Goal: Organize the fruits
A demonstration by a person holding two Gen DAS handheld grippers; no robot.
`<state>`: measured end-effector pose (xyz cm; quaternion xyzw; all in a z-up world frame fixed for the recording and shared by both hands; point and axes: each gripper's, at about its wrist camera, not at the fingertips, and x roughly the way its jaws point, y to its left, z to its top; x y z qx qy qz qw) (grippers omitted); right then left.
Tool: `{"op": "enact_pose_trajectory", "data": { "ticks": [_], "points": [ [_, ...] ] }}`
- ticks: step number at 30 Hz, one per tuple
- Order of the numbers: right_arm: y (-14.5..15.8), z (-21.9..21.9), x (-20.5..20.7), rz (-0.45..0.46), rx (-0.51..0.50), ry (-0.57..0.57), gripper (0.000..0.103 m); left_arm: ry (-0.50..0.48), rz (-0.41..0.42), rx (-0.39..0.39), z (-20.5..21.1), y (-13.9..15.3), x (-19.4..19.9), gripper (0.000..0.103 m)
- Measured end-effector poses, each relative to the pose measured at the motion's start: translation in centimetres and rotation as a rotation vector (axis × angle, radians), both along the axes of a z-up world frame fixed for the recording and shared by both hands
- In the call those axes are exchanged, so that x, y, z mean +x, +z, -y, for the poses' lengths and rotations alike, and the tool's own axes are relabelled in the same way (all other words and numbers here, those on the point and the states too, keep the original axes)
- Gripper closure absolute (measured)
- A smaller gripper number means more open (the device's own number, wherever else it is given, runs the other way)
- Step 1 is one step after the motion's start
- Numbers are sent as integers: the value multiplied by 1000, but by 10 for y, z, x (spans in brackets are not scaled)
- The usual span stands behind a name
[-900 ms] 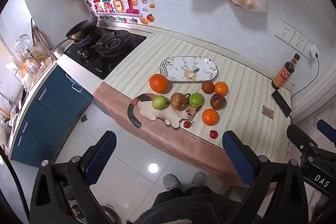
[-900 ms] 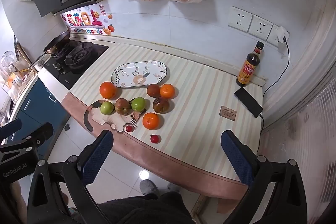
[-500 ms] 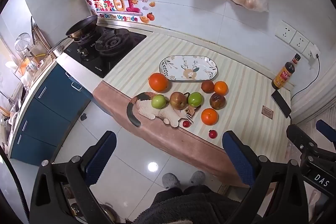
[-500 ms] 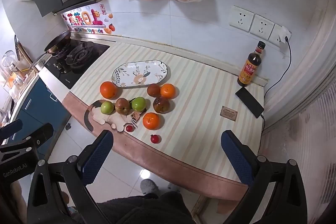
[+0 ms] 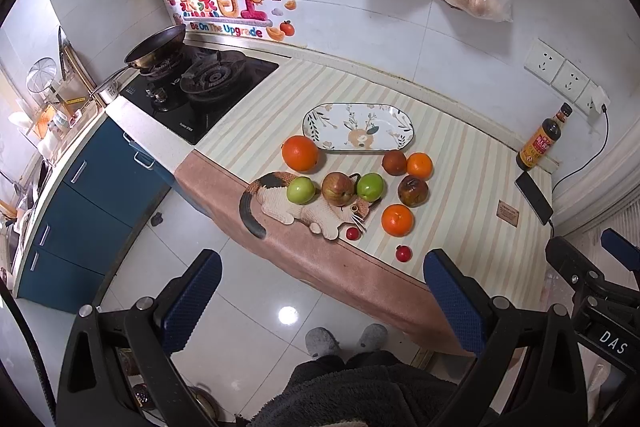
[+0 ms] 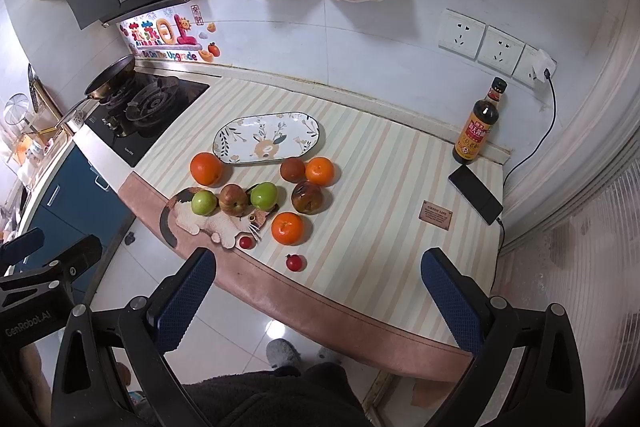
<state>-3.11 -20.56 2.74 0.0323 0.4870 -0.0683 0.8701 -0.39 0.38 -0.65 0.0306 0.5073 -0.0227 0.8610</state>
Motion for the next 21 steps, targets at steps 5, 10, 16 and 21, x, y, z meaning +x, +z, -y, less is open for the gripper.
{"op": "enact_pose_trajectory", "data": {
  "ticks": [5, 10, 16, 21],
  "points": [
    [1, 1, 0, -3, 4, 2, 0, 1, 1, 0, 1, 0, 0, 0],
    [0, -1, 0, -1, 4, -1, 0, 1, 4, -2, 4, 6, 6, 0],
    [-3, -3, -1, 2, 5, -2, 0, 1, -2, -4, 5, 8, 8, 0],
    [3, 1, 2, 4, 10, 0, 0, -2, -6, -3, 6, 8, 11, 0]
  ]
}}
